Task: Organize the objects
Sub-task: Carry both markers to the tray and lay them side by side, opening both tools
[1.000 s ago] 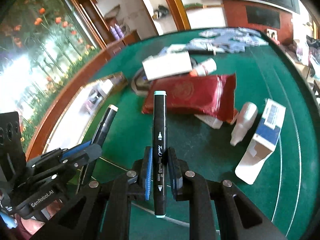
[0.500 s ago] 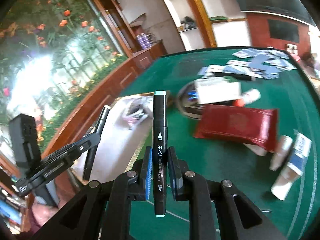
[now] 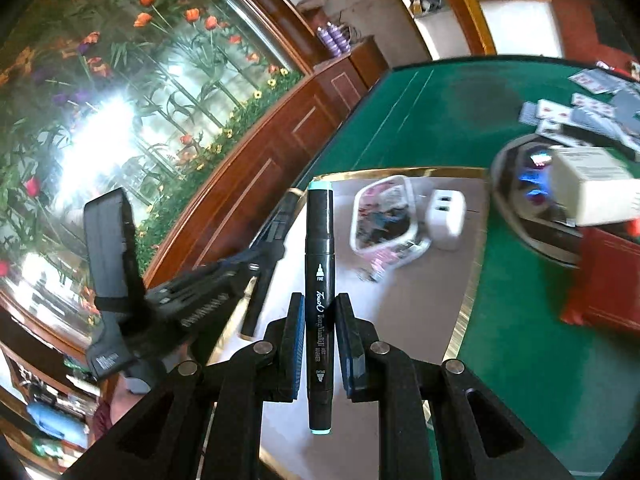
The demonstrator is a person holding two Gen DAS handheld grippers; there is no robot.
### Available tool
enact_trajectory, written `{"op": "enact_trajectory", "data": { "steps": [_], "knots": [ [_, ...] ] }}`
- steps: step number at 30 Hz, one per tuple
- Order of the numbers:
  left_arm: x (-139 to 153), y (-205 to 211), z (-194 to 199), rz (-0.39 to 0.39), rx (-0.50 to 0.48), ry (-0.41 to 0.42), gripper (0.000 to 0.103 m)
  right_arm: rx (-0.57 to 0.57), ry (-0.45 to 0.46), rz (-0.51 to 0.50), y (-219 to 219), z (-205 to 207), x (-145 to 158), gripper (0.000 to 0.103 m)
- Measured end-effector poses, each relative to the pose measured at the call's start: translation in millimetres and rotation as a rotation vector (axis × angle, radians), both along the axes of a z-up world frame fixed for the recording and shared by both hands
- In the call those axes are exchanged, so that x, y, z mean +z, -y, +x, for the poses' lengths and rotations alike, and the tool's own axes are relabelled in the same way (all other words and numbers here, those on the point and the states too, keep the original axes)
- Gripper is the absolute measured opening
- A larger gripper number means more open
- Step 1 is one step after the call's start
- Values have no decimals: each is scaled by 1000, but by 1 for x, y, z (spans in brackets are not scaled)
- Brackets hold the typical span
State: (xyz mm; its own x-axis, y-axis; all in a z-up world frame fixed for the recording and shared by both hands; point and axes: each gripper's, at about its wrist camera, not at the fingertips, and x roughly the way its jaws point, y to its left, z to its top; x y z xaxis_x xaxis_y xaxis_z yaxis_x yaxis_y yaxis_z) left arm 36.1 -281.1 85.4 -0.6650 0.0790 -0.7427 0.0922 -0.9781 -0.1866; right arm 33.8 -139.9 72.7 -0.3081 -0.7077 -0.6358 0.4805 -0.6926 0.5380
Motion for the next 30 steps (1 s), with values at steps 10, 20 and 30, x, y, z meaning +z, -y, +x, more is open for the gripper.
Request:
{"op": "enact_trajectory", "data": {
  "steps": [10, 20, 30],
  "knots": [
    [-31, 33, -54, 21, 50, 108, 14, -5, 77, 129, 77, -66, -31, 17],
    [-48, 45, -64, 66, 71, 136, 14, -24, 108, 200, 90, -95, -46, 17],
    [-40, 51, -52, 192, 86, 98, 56, -58, 59, 192, 72, -92, -31, 24]
  ]
}}
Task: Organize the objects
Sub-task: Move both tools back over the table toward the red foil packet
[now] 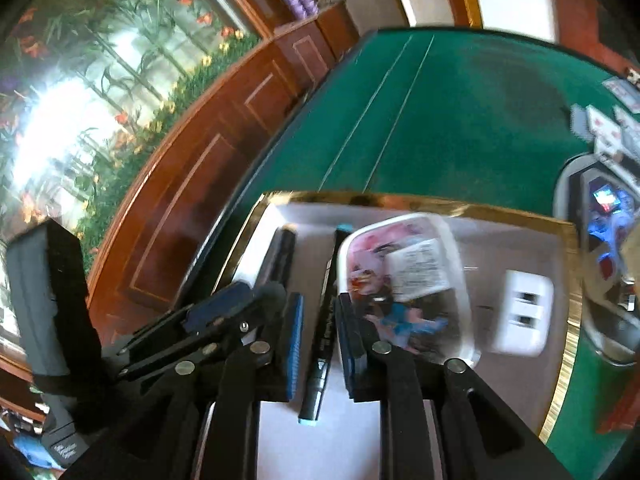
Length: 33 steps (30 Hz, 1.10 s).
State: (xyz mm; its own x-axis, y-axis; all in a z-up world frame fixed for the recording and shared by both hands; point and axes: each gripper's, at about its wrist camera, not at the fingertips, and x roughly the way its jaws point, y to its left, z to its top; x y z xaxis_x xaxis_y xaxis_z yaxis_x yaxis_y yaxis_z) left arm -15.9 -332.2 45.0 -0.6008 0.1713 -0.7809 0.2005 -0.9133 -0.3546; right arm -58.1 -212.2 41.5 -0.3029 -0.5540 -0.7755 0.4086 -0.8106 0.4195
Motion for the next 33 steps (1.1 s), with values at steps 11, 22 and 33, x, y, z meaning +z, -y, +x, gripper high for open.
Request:
{"op": "enact_trajectory", "data": {
  "steps": [11, 22, 33],
  "knots": [
    [60, -31, 73, 31, 36, -183, 80, -140, -348, 73, -114, 58, 71, 94],
    [92, -158, 109, 60, -190, -286, 96, -519, -410, 59, -297, 65, 76, 99],
    [61, -203, 135, 93, -205, -240, 96, -252, -135, 19, -277, -13, 35, 99]
  ]
}}
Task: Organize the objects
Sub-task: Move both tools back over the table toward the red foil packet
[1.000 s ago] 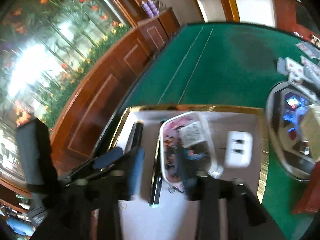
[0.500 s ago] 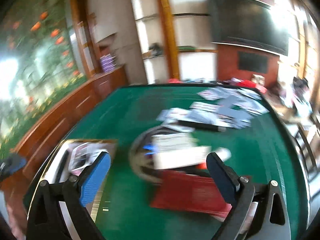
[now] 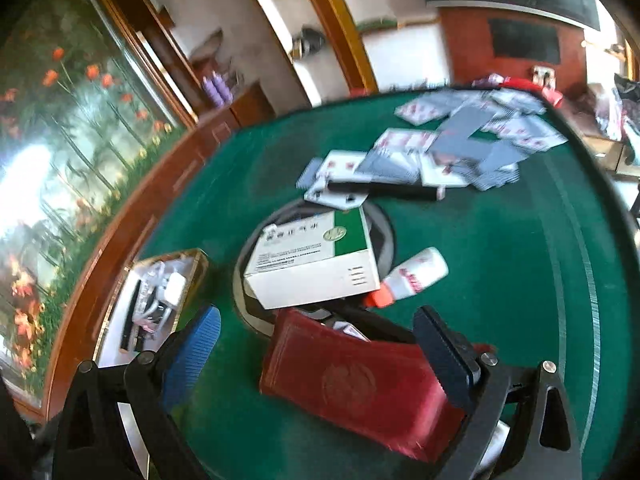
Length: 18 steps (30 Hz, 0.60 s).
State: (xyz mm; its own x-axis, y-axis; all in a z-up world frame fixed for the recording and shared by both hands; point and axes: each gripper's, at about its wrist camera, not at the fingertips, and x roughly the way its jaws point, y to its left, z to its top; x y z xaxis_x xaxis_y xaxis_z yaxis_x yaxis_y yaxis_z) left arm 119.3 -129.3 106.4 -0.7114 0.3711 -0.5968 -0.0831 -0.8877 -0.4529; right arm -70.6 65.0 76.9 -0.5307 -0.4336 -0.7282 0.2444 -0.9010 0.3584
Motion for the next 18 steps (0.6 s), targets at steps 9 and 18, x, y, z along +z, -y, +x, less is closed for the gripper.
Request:
{"op": "enact_trajectory", "data": {
  "steps": [9, 18],
  "knots": [
    [0, 34, 10, 69, -16, -18, 96, 178, 271, -72, 29, 8, -42, 100],
    [-23, 49, -8, 160, -83, 49, 96, 53, 154, -68, -10, 84, 6, 99]
  ]
}}
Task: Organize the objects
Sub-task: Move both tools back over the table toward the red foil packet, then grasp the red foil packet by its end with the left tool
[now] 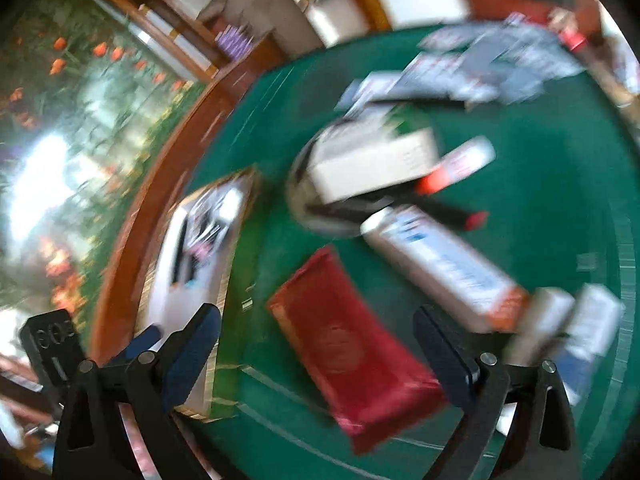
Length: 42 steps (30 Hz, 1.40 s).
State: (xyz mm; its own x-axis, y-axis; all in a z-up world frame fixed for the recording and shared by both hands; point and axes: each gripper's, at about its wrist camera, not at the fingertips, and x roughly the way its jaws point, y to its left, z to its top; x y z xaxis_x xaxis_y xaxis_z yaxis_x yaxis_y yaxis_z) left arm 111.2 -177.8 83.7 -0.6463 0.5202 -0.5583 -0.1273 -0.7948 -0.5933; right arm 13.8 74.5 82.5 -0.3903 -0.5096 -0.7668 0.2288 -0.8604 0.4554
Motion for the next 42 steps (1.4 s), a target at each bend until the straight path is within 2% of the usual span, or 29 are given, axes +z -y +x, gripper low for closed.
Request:
{"op": "enact_trajectory", "data": {
  "steps": [4, 7, 11, 16, 18, 20, 22, 23, 25, 28, 31, 36, 39, 42],
  "knots": [
    [1, -12, -1, -13, -42, 6, 96, -132, -71, 51, -37, 25, -3, 99],
    [-2, -29, -5, -26, -86, 30, 96, -153, -57, -9, -56, 28, -14, 99],
    [-1, -51, -5, -76, -75, 37, 96, -66, 12, -152, -38, -2, -28, 99],
    [-2, -78, 6, -142, -43, 65, 96, 3, 117, -250, -4, -26, -64, 99],
    [-5, -86, 10, -186, -35, 87, 96, 74, 175, -299, 7, -29, -76, 101],
    [-8, -94, 12, -233, -26, 108, 96, 185, 202, -414, 11, -26, -78, 101],
    [-9, -103, 11, -290, -10, 117, 96, 222, 175, -504, 2, -22, -68, 101],
    [-10, -109, 10, -321, -3, 117, 96, 209, 132, -498, -7, -21, -58, 101],
    [-11, -120, 5, -376, 4, 111, 96, 153, 27, -408, -27, -21, -37, 100],
    [-14, -142, -8, -516, 30, 79, 96, 39, -105, -296, -62, -27, -17, 100],
    [-23, -159, -29, -651, 41, 88, 96, -57, -145, -304, -93, -30, -23, 100],
    [-43, -165, -58, -665, 55, 149, 96, -151, -112, -312, -119, -34, -40, 100],
    [-58, -172, -72, -686, 54, 187, 96, -168, -146, -278, -123, -28, -36, 100],
    [-72, -172, -82, -688, 67, 222, 98, -158, -140, -266, -120, -25, -41, 100]
  ]
}}
